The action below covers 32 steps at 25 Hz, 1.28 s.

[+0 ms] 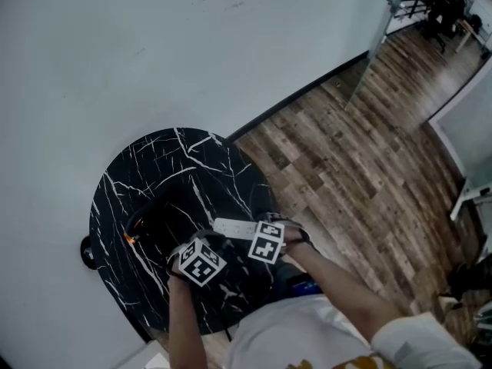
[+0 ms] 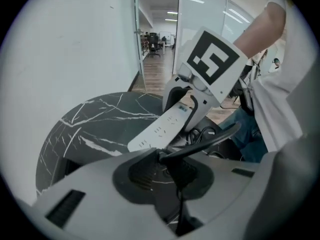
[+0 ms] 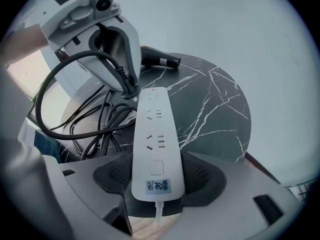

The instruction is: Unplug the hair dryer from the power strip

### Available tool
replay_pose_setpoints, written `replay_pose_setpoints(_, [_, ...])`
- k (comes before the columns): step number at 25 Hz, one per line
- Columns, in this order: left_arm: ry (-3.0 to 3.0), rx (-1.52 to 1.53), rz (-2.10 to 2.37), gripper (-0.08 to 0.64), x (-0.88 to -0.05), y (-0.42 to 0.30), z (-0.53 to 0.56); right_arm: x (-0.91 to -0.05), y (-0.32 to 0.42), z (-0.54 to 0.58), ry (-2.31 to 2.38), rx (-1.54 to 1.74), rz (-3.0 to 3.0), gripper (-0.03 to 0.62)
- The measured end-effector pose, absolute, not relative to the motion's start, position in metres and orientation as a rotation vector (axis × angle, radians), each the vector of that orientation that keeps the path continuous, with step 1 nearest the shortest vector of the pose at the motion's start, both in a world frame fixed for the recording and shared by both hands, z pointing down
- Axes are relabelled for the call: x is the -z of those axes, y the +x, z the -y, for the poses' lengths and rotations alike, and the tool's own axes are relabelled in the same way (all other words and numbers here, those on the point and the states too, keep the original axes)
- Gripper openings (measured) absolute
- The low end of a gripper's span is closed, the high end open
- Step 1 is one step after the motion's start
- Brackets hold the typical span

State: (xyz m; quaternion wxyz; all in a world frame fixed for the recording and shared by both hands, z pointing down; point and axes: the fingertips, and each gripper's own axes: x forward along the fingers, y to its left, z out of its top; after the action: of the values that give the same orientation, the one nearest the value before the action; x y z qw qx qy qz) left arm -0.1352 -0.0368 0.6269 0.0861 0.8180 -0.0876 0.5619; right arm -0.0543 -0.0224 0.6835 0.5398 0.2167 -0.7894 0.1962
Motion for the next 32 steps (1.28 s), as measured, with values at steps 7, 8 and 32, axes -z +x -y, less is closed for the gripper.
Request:
replay_pose_setpoints(7, [2.379, -1.598, 0.391, 0.085, -0.641, -0.156, 0.027, -0.669, -0.055, 0.029, 0.593, -0.511, 1.919, 0.273])
replay_pose_setpoints(8, [2.371, -1.592, 0.409, 0.092, -0.643, -0.157, 0.027, -0.664, -0.058, 0.031, 0.602, -0.500, 1.938, 0.273])
replay_pose_setpoints(32, [2.144, -1.622, 0.457, 0.350, -0.654, -0.201, 0.007, -0.544, -0.059, 0.040, 0.905, -0.556, 2.275, 0.273])
